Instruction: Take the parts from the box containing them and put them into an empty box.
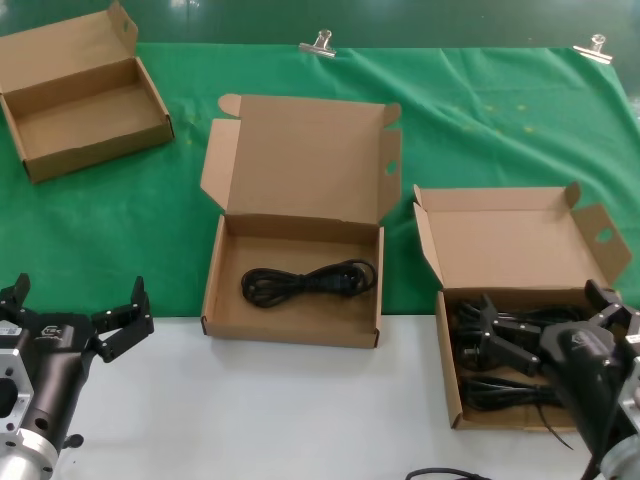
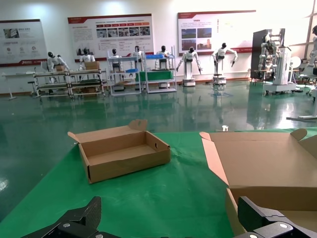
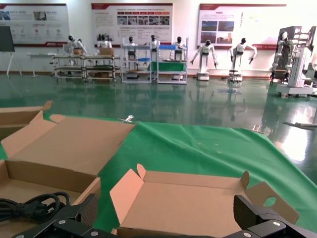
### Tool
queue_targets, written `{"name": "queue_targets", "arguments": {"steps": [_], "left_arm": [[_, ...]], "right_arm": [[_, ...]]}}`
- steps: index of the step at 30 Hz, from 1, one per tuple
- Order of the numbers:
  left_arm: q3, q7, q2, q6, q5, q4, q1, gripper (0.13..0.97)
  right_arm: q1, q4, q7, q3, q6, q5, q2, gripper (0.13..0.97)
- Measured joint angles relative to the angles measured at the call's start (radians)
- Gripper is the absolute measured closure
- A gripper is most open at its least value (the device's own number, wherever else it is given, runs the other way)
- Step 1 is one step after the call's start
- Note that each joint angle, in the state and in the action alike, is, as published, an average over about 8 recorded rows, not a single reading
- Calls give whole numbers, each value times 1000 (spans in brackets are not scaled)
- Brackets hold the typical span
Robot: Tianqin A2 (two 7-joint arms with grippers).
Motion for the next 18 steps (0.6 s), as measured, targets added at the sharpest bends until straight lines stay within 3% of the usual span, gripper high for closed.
{"name": "queue_targets", "arguments": {"steps": [18], "left_arm": [[0, 0, 0, 0, 0, 0, 0, 132]], "right_arm": [[0, 0, 0, 0, 0, 0, 0, 129]]}}
